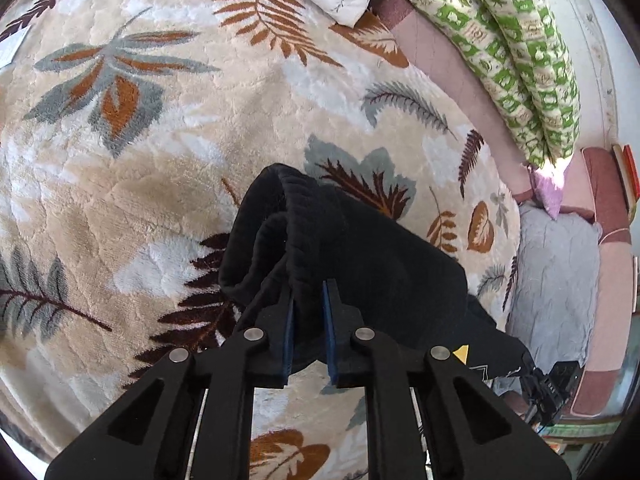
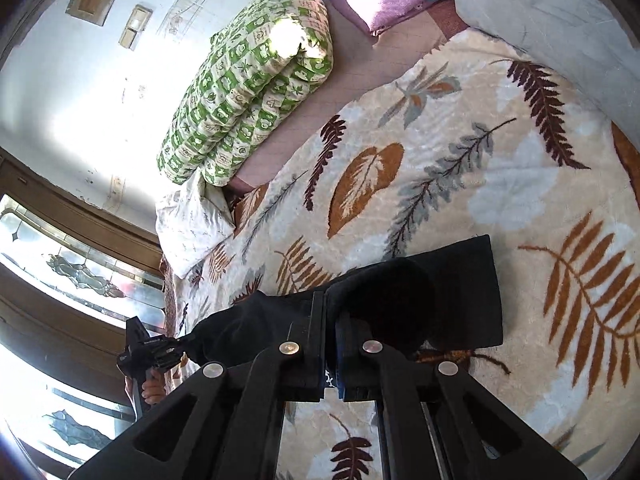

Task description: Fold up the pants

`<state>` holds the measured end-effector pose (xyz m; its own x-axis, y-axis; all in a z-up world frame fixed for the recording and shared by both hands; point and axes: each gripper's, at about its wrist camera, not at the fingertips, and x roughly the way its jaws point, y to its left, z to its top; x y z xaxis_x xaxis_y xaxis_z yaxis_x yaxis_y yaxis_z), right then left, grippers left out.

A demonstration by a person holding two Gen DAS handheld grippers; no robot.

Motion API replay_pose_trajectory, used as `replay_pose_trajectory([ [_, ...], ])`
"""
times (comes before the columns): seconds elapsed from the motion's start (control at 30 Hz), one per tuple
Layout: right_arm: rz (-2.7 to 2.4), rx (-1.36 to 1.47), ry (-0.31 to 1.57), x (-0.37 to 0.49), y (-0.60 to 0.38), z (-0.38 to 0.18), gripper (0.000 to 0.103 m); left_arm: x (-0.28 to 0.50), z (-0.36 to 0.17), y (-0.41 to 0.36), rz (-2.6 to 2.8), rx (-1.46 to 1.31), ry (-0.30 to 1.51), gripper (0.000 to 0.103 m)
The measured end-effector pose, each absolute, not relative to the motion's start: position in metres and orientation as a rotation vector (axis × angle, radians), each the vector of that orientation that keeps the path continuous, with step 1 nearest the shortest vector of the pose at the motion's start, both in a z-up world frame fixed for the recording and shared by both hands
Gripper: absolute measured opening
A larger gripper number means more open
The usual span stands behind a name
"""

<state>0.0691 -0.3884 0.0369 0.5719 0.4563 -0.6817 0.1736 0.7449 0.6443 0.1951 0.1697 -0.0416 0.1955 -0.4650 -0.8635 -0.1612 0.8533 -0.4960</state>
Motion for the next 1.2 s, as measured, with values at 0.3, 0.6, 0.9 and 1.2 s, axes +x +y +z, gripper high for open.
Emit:
replay_pose_trajectory([
  [0.3,0.11,0.763,1.101,0.062,-0.397,-0.034,0.008,0.186,-0.049,0.151,-0.245,-0.336,1.436,0.037],
  [0.6,0.06,0.622,1.155,0.06,-0.389,-0.047,0.003,0.178,-0.029,0.135,-0.166,-0.261,1.343,0.004],
  [0.9,0.126,0.581,1.032,0.087,-0.377,0.016,0.002,0.208,0.008,0.162,-0.115,-0.498,1.243,0.004],
  [1.2,0.237,0.676,0.766,0.148,-0.365,0.103,0.002,0.223,0.035,0.179,-0.11,-0.495,1.143,0.004],
])
